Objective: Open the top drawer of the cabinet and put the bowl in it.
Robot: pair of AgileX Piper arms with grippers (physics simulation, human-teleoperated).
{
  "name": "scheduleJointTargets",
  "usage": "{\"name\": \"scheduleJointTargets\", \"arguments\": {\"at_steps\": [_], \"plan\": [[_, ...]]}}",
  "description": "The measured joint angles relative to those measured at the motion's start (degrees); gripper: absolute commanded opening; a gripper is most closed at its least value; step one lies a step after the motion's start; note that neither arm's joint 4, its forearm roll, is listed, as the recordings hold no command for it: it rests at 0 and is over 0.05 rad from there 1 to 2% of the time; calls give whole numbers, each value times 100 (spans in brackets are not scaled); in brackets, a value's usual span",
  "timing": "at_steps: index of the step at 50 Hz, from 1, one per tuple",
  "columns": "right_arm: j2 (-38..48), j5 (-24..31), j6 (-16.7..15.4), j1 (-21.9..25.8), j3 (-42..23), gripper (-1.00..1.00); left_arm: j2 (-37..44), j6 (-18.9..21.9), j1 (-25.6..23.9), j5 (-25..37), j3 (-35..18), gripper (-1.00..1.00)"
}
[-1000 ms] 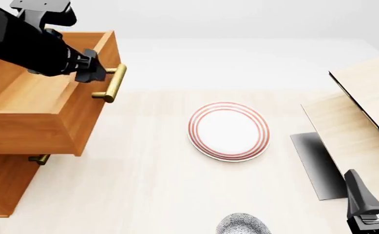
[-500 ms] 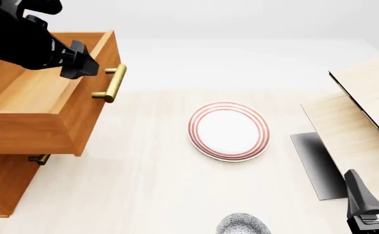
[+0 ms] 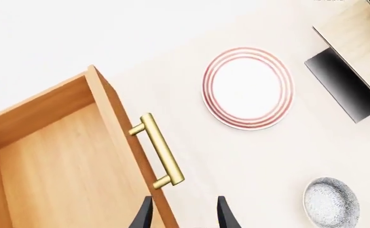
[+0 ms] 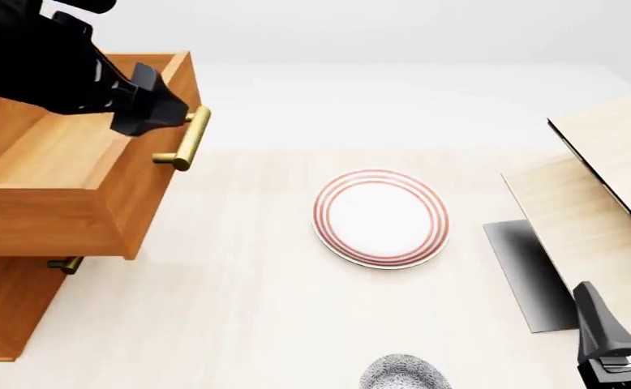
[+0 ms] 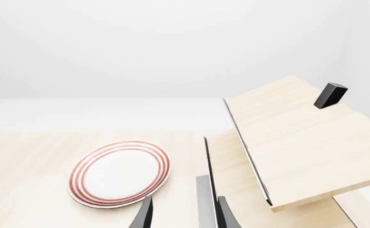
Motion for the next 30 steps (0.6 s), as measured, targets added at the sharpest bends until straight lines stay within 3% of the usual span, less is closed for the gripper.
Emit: {"name": "scheduleJointTargets", "arguments": {"at_steps": [14,30], "plan": [[0,0,0,0,0,100,-267,-18,-524,-43,207,100],[0,0,0,0,0,100,-625,-208,-1061,-426,895,100]]}}
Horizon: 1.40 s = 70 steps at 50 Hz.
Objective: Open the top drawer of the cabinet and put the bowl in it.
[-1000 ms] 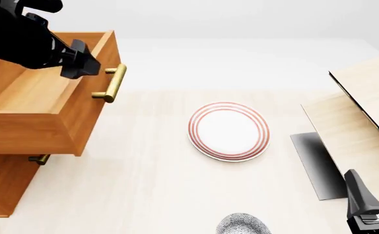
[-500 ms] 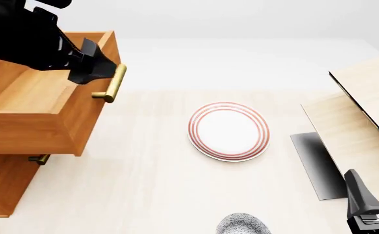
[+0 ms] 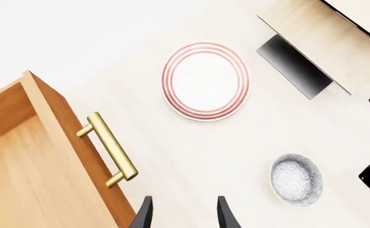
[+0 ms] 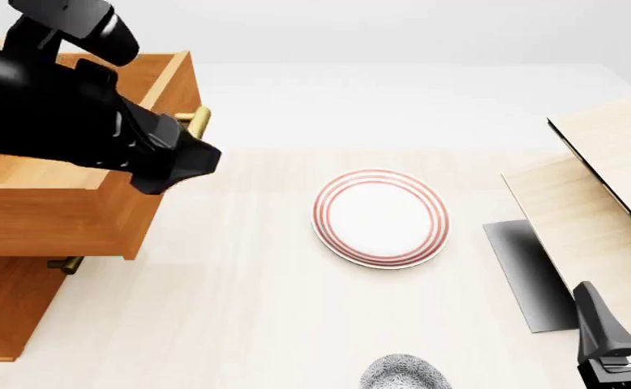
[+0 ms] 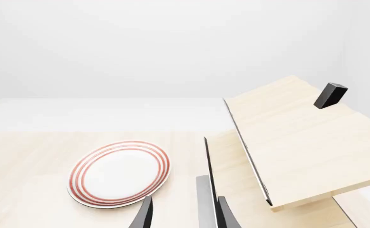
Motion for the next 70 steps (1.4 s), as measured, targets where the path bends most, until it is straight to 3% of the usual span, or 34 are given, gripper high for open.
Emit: {"name": "scheduleJointTargets", "arguments": {"at_steps": [22,36,70], "plan": [[0,0,0,0,0,100,331,-477,-957,-1128,989,100],[0,0,0,1,0,100,967,-1077,-1593,-1991,1380,100],[0,0,0,0,0,100,2451,-2121,-2487,-2996,1495,100]]}}
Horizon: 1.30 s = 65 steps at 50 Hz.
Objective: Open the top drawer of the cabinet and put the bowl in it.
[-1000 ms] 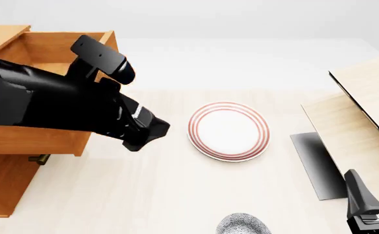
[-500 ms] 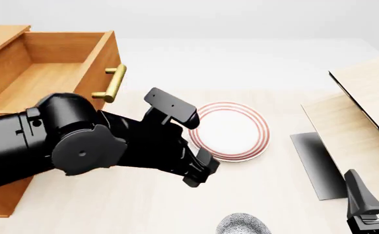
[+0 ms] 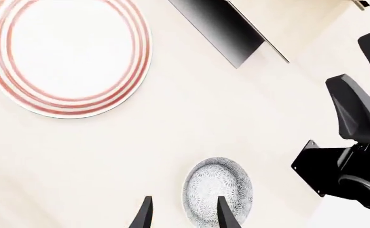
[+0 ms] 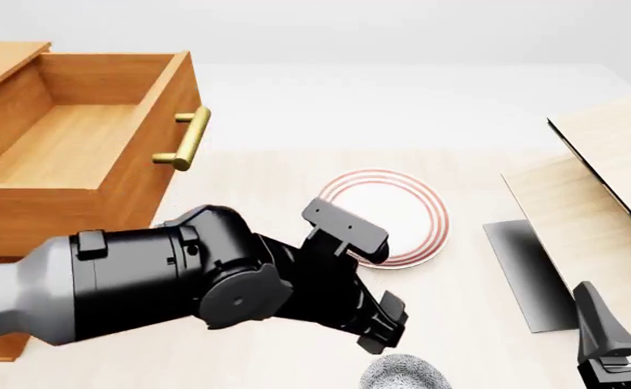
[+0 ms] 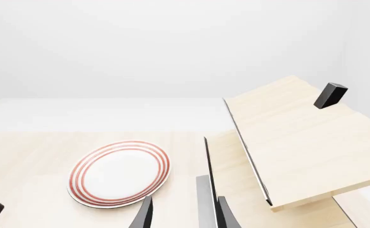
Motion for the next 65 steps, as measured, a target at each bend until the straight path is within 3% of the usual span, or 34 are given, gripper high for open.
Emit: {"name": "scheduleJointTargets", "arguments": {"at_steps": [65], "plan": [[0,0,0,0,0,100,1418,-646,-496,-863,39,100]]}}
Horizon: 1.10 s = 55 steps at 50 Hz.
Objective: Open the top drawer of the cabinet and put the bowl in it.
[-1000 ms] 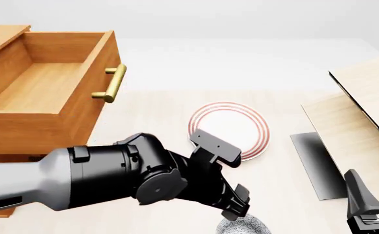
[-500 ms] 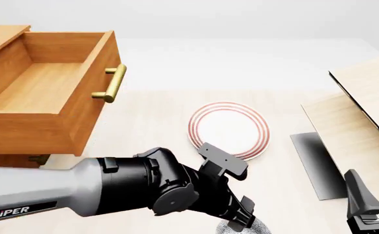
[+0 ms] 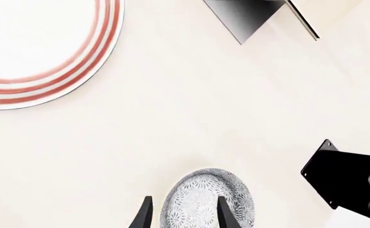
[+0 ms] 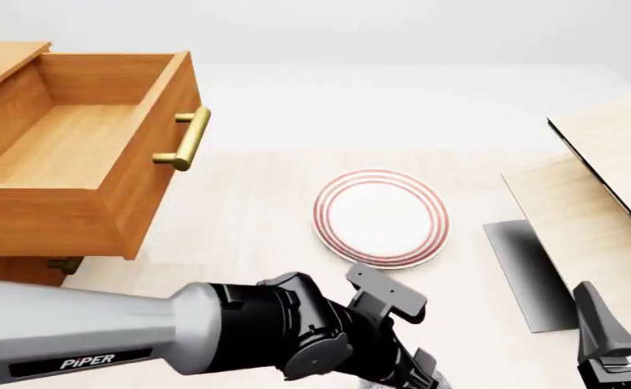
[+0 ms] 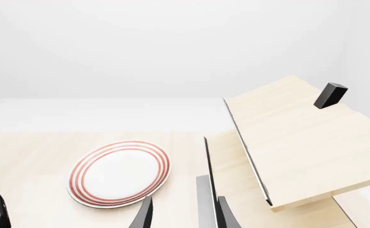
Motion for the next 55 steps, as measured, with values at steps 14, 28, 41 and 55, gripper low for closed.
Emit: {"name": "scheduleJointTargets", "arguments": {"at_steps": [14,28,41,55], "plan": [[0,0,0,0,0,100,122,-101,8,-186,125,100],[0,0,0,0,0,100,307,-249,-44,-392,199,100],[0,0,0,0,0,100,510,-399,-118,-584,250,100],[0,0,0,0,0,100,540,-506,-114,-742,363,-100]]}}
